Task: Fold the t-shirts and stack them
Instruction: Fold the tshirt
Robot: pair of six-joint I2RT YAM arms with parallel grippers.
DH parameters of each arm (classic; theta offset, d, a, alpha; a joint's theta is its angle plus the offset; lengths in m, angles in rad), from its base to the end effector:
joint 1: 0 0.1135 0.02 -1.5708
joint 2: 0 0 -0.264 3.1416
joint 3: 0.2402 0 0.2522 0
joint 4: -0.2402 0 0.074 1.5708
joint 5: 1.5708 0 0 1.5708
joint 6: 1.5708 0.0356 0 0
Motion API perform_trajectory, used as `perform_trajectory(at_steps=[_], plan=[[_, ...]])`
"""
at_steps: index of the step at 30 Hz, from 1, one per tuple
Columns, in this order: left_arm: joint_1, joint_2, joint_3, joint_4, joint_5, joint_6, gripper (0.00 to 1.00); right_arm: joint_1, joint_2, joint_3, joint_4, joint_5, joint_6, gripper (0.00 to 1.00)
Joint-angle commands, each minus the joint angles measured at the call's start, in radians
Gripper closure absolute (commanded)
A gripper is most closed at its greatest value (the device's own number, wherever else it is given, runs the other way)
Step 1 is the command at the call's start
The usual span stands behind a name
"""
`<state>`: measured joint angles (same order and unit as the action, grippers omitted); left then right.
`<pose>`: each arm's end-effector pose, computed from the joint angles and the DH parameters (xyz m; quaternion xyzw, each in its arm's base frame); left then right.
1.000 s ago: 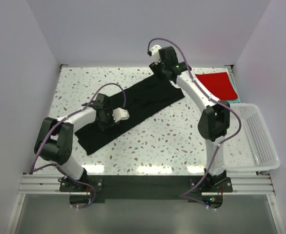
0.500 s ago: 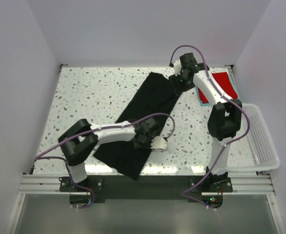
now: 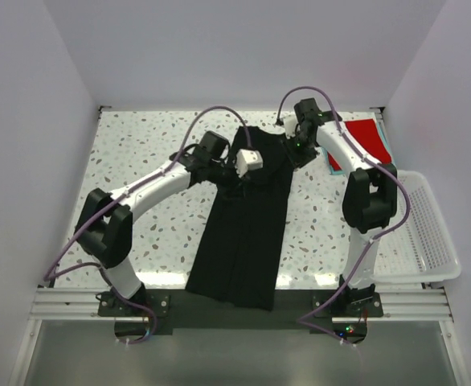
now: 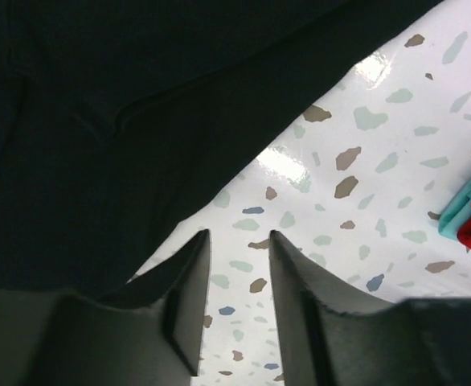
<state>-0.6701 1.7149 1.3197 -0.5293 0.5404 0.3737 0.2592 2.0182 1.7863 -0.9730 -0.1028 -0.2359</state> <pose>0.2786 -0.2442 0.2524 0.5291 0.7499 -0.2955 0.2653 0.4104 0.1126 0.2514 -0.2497 0.9498 0.0526 0.1811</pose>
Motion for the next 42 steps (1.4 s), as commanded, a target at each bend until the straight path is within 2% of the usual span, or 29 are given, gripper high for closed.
perform_trajectory(at_steps=[1, 5, 9, 14, 20, 26, 33, 38, 39, 42], plan=[[0.092, 0.058, 0.016, 0.129, 0.093, -0.159, 0.72, 0.018, 0.037, 0.002, 0.048, -0.046, 0.013, 0.64], [0.176, 0.193, 0.128, 0.193, 0.089, -0.264, 0.71, 0.037, 0.126, 0.01, 0.118, 0.006, 0.03, 0.73], [0.205, 0.307, 0.194, 0.239, 0.049, -0.323, 0.73, 0.06, 0.224, 0.068, 0.137, 0.077, 0.021, 0.78], [0.247, 0.365, 0.168, 0.319, 0.01, -0.419, 0.78, 0.103, 0.333, 0.139, 0.177, 0.193, -0.02, 0.79], [0.311, 0.428, 0.145, 0.347, -0.031, -0.466, 0.83, 0.132, 0.47, 0.301, 0.214, 0.294, -0.051, 0.8], [0.378, 0.535, 0.217, 0.335, -0.013, -0.476, 0.84, 0.138, 0.603, 0.522, 0.212, 0.347, -0.057, 0.78], [0.414, 0.591, 0.326, 0.304, -0.023, -0.452, 0.84, 0.14, 0.64, 0.57, 0.261, 0.382, -0.054, 0.75], [0.431, 0.591, 0.357, 0.282, 0.001, -0.438, 0.82, 0.14, 0.603, 0.542, 0.299, 0.37, -0.039, 0.64], [0.431, 0.579, 0.345, 0.285, 0.033, -0.438, 0.81, 0.138, 0.591, 0.547, 0.316, 0.368, -0.045, 0.54], [0.429, 0.494, 0.302, 0.336, 0.114, -0.449, 0.75, 0.138, 0.536, 0.59, 0.291, 0.335, -0.069, 0.42]])
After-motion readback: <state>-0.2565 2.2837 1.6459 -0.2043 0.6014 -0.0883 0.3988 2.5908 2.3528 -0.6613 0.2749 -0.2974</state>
